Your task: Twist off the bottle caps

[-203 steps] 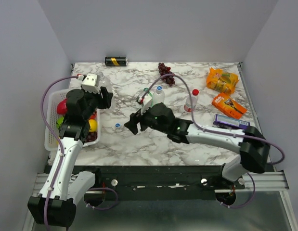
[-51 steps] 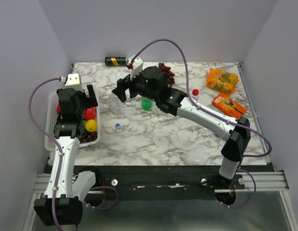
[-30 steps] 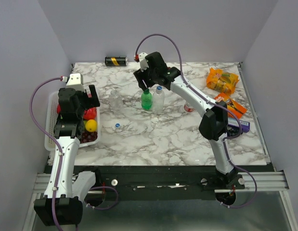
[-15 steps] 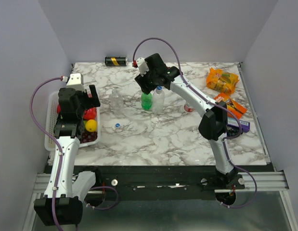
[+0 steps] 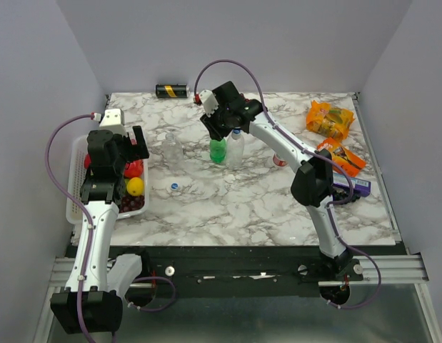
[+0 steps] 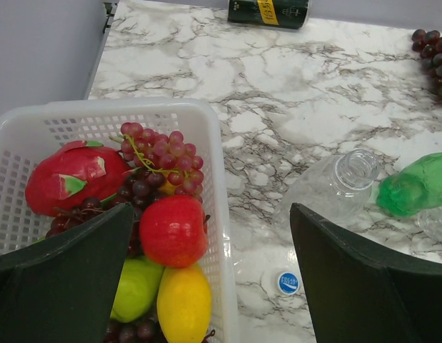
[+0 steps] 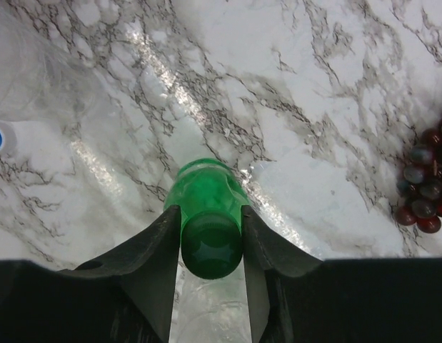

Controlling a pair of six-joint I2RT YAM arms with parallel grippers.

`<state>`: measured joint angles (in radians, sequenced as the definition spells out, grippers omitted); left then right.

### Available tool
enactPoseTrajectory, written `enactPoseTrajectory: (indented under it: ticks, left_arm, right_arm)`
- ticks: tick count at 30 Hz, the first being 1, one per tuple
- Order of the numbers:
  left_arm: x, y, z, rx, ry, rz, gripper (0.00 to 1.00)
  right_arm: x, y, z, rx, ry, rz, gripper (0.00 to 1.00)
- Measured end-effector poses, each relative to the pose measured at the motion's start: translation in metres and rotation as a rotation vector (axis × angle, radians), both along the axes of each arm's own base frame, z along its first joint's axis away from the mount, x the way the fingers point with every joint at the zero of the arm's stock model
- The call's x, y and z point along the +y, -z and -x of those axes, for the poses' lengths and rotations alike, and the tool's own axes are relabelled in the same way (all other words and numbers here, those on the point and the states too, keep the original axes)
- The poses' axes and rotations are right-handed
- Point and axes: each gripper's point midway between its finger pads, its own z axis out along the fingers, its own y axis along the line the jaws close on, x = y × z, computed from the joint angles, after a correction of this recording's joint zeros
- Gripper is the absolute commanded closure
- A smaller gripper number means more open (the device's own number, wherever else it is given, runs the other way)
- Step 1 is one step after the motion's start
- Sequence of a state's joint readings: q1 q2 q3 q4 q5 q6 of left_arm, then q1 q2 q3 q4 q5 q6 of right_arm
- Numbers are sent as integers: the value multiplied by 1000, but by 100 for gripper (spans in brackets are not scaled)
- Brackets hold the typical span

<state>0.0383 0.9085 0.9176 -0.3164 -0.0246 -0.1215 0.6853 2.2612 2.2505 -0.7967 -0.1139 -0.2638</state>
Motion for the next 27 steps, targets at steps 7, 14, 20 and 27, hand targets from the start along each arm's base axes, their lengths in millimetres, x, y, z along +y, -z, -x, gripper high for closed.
enactPoseTrajectory:
  ticks: [7, 14, 20, 27]
  left_arm:
    - [0, 0, 0, 0, -1, 0, 1]
    - [-3, -1, 0, -4, 17, 5, 1]
    - [-14, -12, 5, -49, 77, 20, 1]
    - [-39, -29, 10, -120, 194, 37, 1]
  right_arm:
    - [1, 0, 2, 9, -11, -1, 99]
    - [3, -1, 3, 15, -17, -11, 99]
    - [2, -20, 4, -14, -16, -34, 99]
    - [-5, -88, 13, -117, -17, -116, 99]
